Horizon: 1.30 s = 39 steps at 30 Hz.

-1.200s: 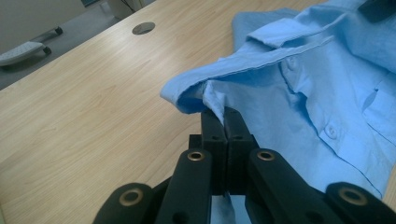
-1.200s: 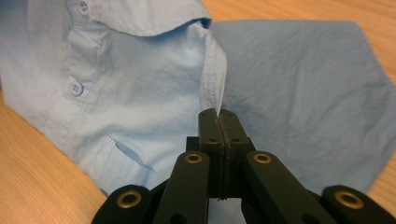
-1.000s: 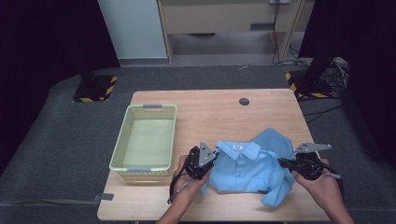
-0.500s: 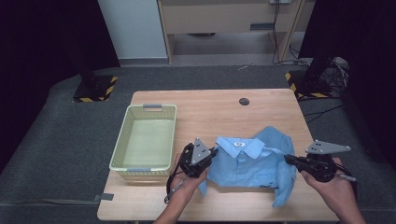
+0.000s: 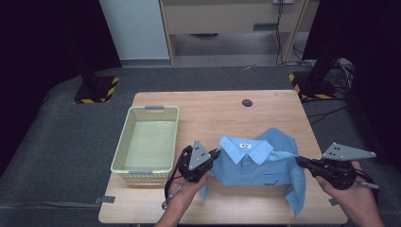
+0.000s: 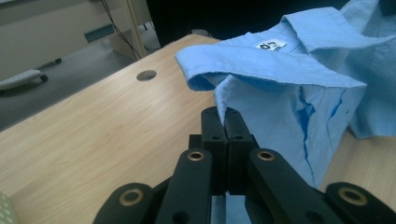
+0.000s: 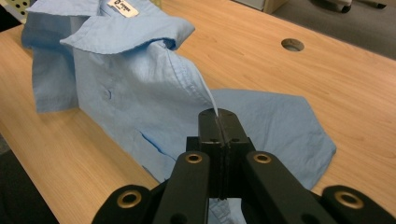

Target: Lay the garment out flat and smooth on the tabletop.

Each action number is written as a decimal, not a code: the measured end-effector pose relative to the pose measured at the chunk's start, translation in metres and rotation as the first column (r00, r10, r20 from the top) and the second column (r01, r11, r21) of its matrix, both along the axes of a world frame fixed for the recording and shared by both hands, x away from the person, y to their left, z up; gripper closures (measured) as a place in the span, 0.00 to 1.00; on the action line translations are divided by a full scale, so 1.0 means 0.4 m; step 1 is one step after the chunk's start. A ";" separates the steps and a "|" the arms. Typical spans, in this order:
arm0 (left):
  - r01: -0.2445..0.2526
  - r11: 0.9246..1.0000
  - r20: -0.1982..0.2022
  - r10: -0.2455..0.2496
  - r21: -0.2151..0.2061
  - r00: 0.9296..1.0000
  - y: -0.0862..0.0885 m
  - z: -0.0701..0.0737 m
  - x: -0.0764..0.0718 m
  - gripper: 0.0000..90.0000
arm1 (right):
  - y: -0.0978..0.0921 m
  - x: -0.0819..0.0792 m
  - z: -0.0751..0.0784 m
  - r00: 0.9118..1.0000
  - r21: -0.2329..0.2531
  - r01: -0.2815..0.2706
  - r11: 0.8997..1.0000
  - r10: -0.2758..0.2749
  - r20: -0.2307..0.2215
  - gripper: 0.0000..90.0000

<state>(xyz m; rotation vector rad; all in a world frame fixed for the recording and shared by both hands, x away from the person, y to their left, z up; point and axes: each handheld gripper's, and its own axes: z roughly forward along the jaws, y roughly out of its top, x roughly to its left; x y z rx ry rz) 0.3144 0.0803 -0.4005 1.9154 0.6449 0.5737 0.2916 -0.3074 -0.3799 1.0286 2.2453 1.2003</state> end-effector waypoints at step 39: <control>-0.128 0.978 -0.050 0.138 0.166 0.989 -0.120 -0.021 0.342 1.00 | -0.032 0.307 -0.068 0.993 -0.041 0.114 0.993 -0.115 -0.021 1.00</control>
